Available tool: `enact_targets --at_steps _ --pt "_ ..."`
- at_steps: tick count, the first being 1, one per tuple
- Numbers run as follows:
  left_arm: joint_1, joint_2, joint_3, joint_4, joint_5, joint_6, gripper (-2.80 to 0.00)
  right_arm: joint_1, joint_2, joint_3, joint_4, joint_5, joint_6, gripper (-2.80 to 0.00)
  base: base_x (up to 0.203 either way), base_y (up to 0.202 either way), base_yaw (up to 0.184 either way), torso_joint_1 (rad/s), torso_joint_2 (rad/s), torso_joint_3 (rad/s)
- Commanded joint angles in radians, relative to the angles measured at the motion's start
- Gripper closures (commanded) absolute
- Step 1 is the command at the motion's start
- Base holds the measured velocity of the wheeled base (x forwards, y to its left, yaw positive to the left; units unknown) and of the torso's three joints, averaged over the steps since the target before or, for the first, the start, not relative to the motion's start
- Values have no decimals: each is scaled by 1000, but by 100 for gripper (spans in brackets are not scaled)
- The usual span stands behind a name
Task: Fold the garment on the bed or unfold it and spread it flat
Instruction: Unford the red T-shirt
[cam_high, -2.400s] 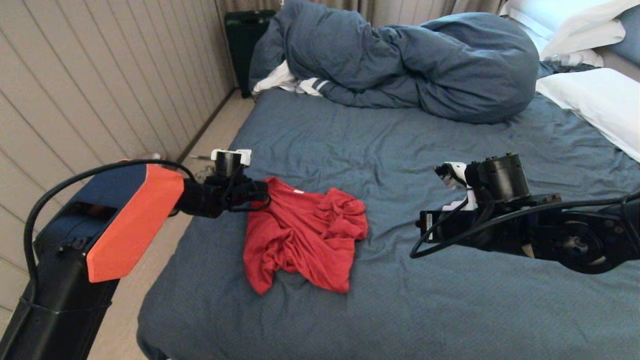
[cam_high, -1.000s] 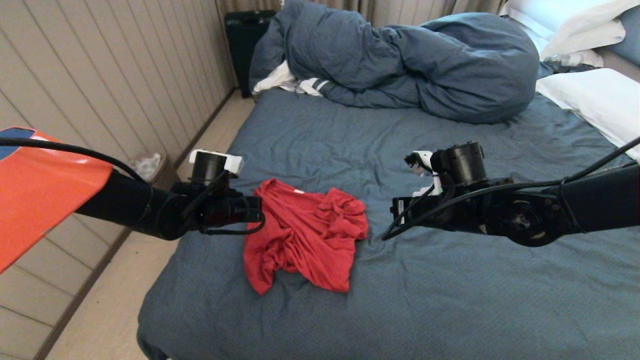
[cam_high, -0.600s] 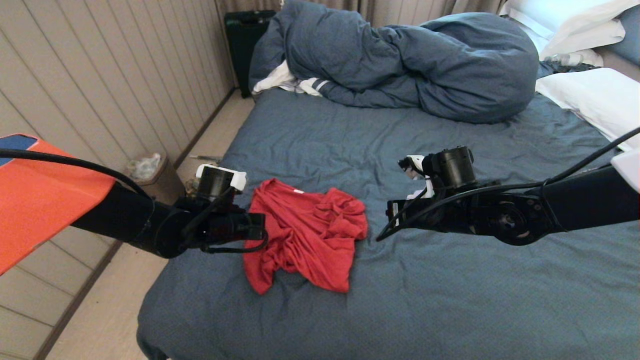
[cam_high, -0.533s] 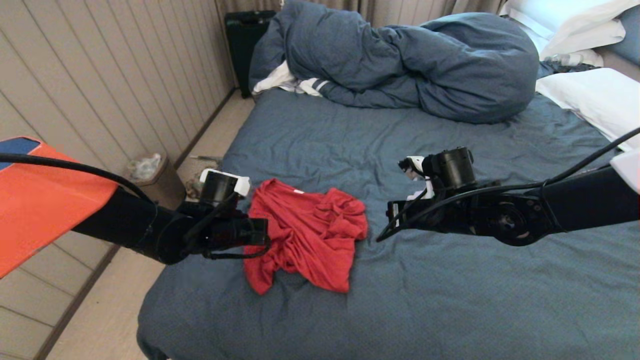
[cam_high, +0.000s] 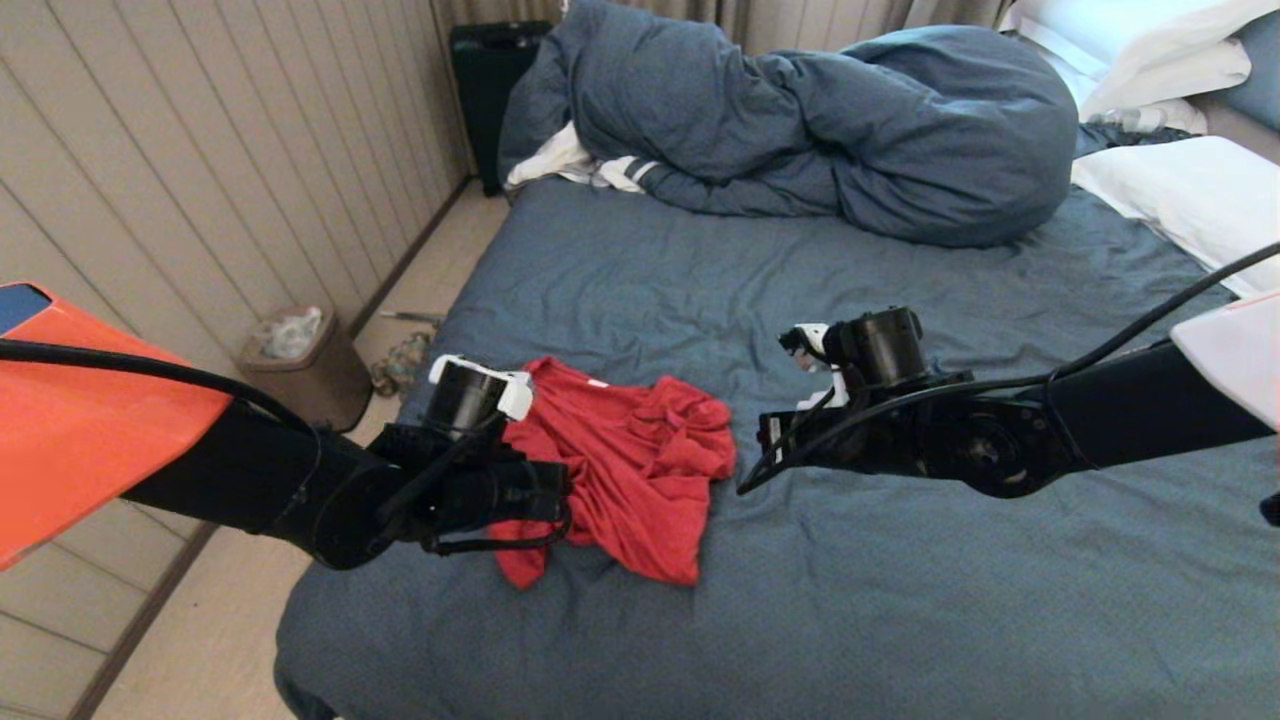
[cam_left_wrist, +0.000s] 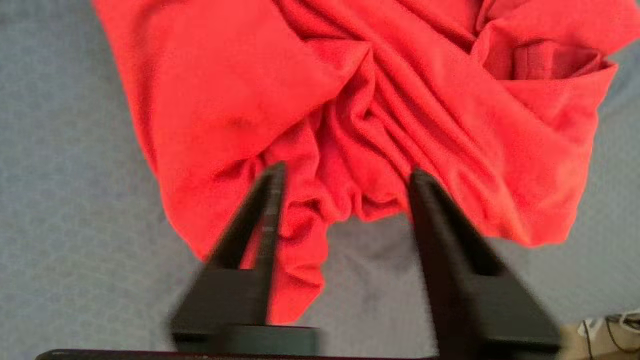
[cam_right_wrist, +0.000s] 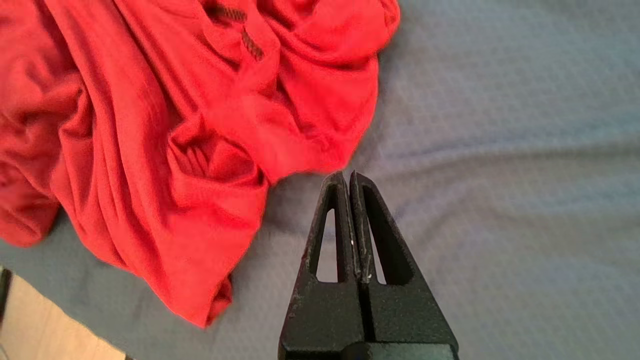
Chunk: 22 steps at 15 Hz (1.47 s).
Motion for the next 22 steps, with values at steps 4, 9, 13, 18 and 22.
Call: enact_targets --at_steps 4,9,13,18,22 --pt "38 72 -63 -73 3 15 -280 3 22 -7 -3 2 1 0 0 0 0 0 0 0" --pt "52 219 -191 -107 26 79 -280 3 21 2 -4 2 -1 0 0 0 0 0 0 0" --pt "63 240 -202 -109 31 95 -280 3 21 2 -4 2 1 0 0 0 0 0 0 0" --pt "82 238 -173 -110 31 94 -280 3 24 2 -4 2 1 0 0 0 0 0 0 0" --pt "78 205 -166 -112 31 90 0 4 18 5 -4 2 2 0 0 0 0 0 0 0"
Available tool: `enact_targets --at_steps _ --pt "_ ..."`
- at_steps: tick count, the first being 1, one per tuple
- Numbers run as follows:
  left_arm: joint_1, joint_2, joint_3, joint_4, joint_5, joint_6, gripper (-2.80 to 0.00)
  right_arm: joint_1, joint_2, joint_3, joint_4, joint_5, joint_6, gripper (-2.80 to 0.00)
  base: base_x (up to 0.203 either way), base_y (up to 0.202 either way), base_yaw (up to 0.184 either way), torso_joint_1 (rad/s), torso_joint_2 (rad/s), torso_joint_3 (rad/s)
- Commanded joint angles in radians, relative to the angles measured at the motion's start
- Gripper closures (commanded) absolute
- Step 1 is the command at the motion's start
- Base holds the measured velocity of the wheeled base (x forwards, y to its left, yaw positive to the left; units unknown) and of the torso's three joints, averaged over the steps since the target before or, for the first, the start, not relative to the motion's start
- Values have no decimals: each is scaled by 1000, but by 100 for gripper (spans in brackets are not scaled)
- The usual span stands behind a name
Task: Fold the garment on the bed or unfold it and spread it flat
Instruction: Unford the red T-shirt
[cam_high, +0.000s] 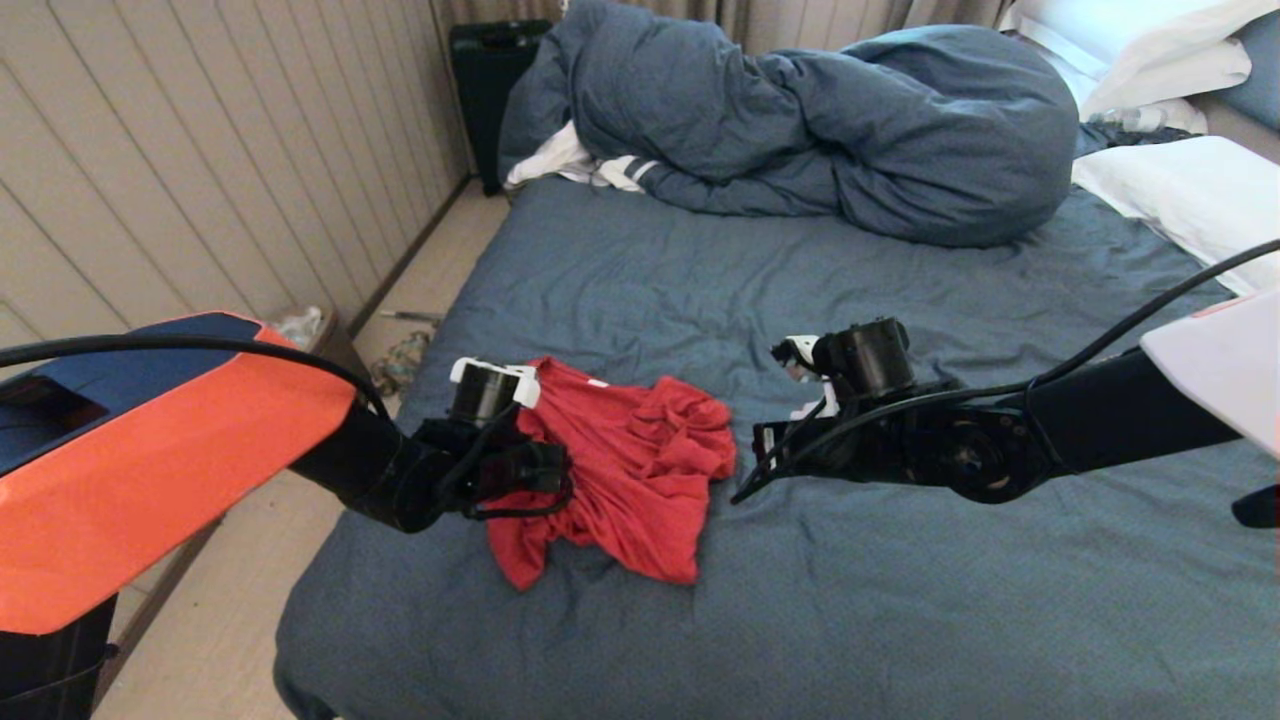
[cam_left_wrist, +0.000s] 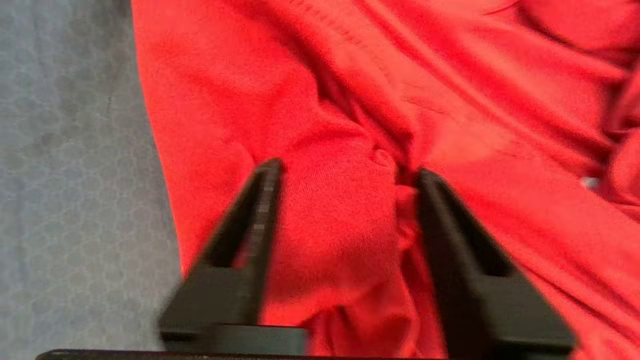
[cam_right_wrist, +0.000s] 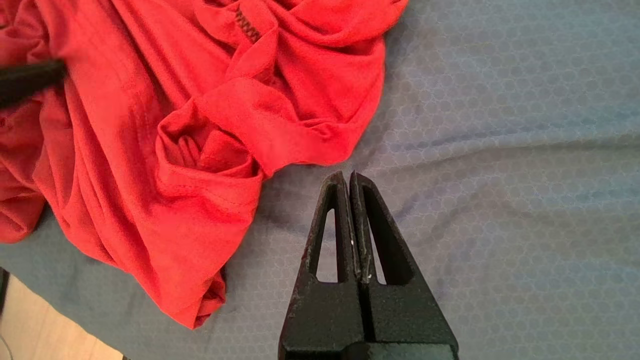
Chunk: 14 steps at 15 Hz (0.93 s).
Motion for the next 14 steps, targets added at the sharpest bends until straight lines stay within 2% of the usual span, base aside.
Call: enact_targets --at_steps 1,4,9,14 --pt "-8 -34 11 -3 1 -4 0 0 -7 1 -2 0 1 0 0 0 0 0 0 0" --pt "-35 -124 75 -3 1 -4 0 7 -12 6 -2 0 1 0 0 0 0 0 0 0" --pt "-84 -263 256 -4 1 -7 0 15 -25 12 0 0 0 0 0 0 0 0 0 0" --pt "-72 -183 278 -101 12 -6 0 29 -23 21 -2 -1 -2 0 0 0 0 0 0 0"
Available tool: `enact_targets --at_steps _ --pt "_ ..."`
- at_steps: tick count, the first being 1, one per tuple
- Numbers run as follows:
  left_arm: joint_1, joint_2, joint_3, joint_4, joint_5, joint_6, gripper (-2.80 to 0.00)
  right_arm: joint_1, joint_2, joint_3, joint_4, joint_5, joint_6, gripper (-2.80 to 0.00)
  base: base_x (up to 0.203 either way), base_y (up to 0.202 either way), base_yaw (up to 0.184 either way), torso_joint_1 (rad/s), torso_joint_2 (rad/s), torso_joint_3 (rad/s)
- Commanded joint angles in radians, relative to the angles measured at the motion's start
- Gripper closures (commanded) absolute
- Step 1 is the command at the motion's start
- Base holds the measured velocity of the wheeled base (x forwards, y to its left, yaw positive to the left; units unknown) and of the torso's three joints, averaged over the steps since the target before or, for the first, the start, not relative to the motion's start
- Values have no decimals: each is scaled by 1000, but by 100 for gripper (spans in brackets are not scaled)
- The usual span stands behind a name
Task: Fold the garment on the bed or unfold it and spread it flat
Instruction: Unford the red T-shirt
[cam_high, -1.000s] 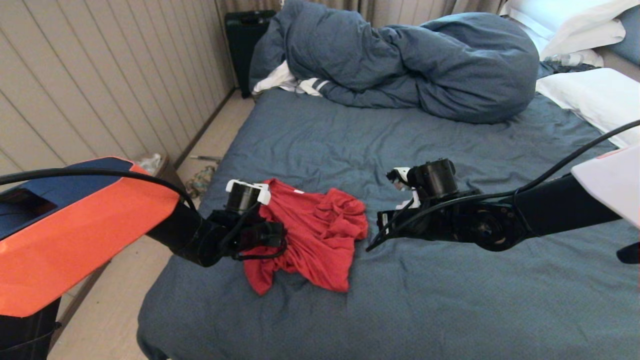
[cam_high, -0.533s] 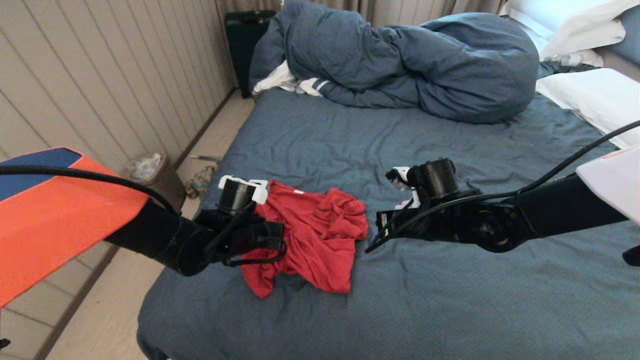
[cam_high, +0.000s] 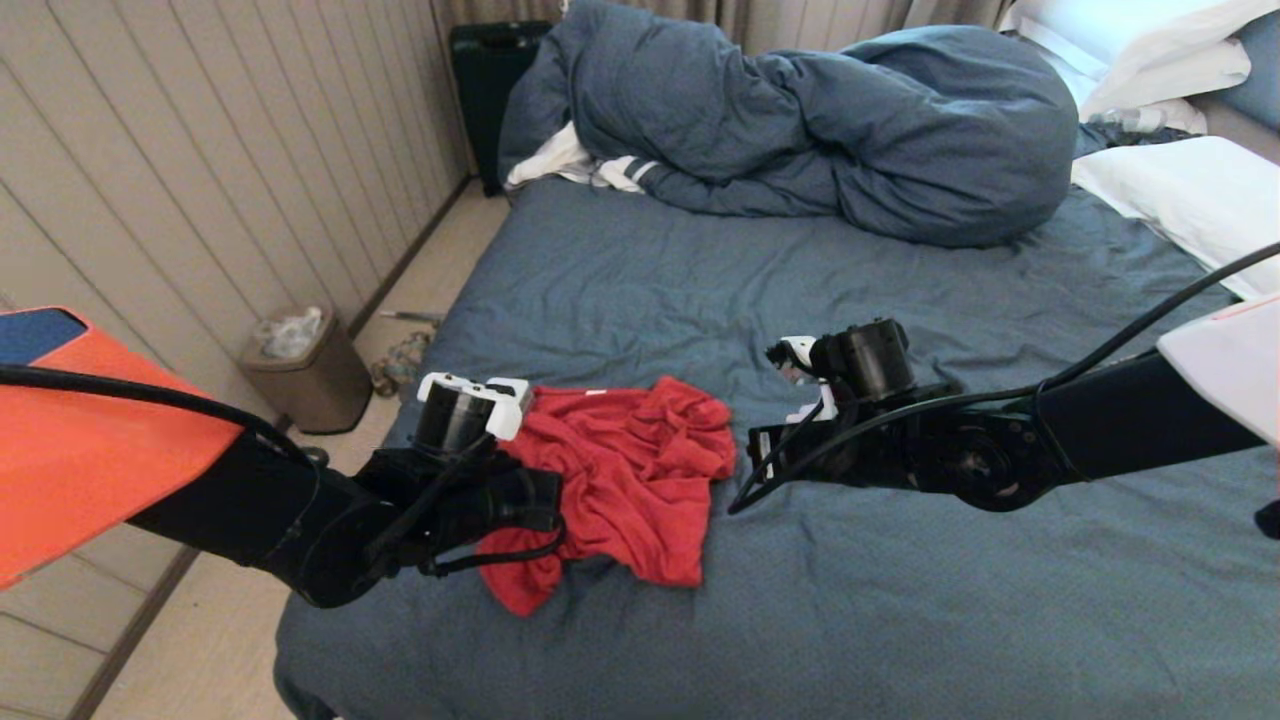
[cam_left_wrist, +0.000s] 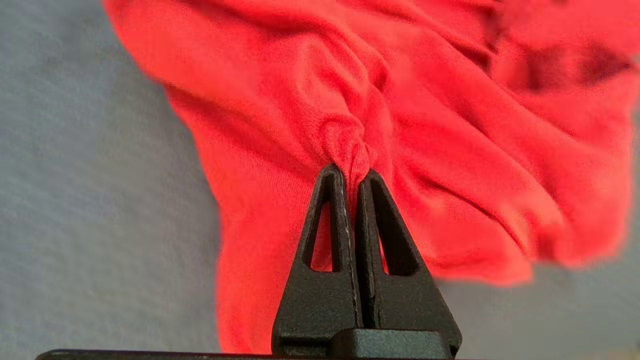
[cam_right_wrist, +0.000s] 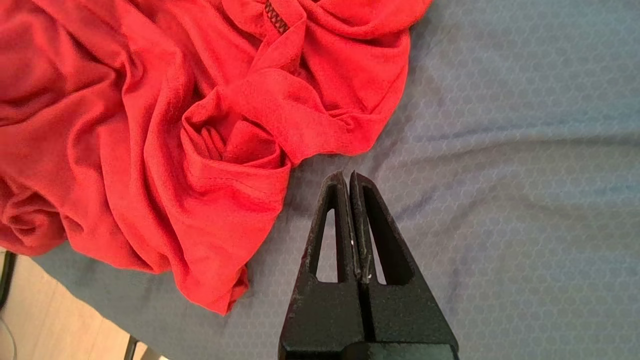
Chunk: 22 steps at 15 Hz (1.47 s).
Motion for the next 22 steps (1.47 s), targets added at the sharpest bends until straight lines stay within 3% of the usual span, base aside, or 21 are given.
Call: enact_targets --at_steps 1,5,7,18,22 --pt "30 52 -4 -30 14 2 0 0 3 0 -2 0 0 0 0 0 0 0 0 0" --pt "188 147 -37 -131 19 34 0 0 4 -1 -2 0 0 0 0 0 0 0 0 0" --pt "208 141 -5 -156 18 38 0 0 4 -4 -2 0 0 0 0 0 0 0 0 0" --pt "39 64 139 -223 19 40 0 11 10 -6 7 1 5 0 0 0 0 0 0 0" --pt "53 33 155 -224 20 37 0 21 3 -11 9 0 6 0 0 0 0 0 0 0"
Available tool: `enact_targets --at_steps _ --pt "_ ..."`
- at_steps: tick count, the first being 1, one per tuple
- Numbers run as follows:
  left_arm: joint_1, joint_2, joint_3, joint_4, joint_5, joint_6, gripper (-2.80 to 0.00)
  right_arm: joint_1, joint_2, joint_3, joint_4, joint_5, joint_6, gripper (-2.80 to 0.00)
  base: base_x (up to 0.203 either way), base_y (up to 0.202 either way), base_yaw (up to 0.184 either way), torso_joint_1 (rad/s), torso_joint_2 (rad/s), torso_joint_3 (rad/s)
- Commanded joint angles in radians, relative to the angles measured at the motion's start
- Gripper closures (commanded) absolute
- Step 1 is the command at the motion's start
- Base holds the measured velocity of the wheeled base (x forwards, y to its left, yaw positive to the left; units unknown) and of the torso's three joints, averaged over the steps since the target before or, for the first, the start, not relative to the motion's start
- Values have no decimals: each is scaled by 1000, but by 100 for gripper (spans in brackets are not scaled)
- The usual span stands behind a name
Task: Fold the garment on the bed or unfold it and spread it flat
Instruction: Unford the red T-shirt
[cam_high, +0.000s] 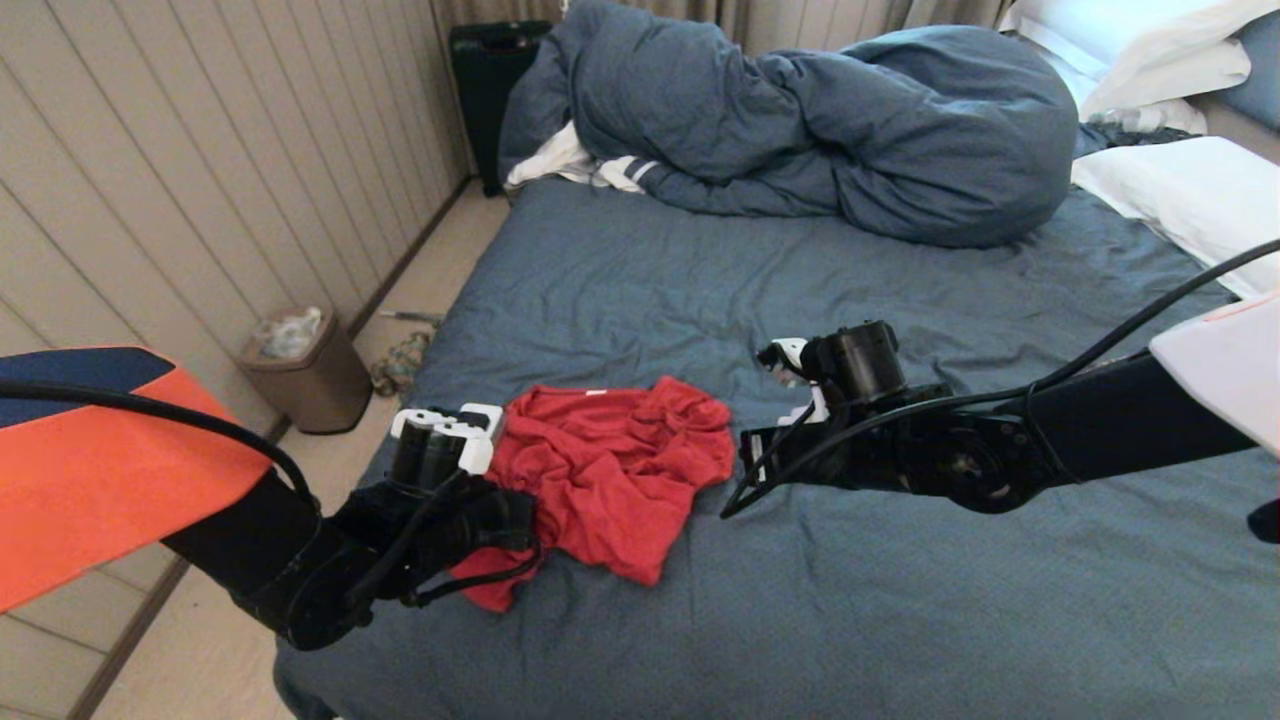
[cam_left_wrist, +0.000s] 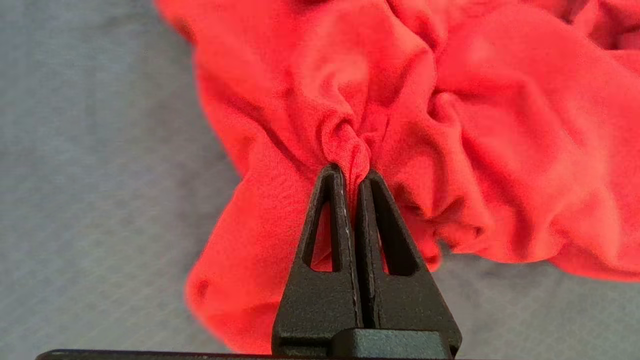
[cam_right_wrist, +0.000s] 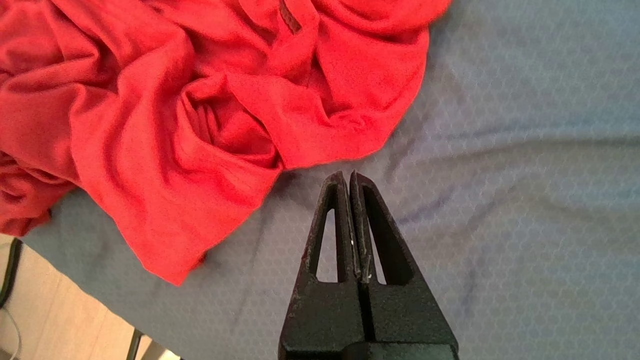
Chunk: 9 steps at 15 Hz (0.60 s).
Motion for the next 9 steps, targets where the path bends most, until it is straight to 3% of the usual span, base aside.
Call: enact_targets --at_steps 1,2,3,9 --pt "3 -14 15 -4 1 0 0 4 -3 4 -1 0 1 0 0 0 0 0 0 0" --pt "3 -12 18 -4 0 3 0 7 -5 6 -3 0 1 0 0 0 0 0 0 0" --pt "3 -12 20 -4 0 1 -280 7 -6 8 -4 0 1 0 0 0 0 0 0 0" --pt "35 -86 9 -4 0 3 -280 6 -1 -7 -10 0 -2 0 0 0 0 0 0 0"
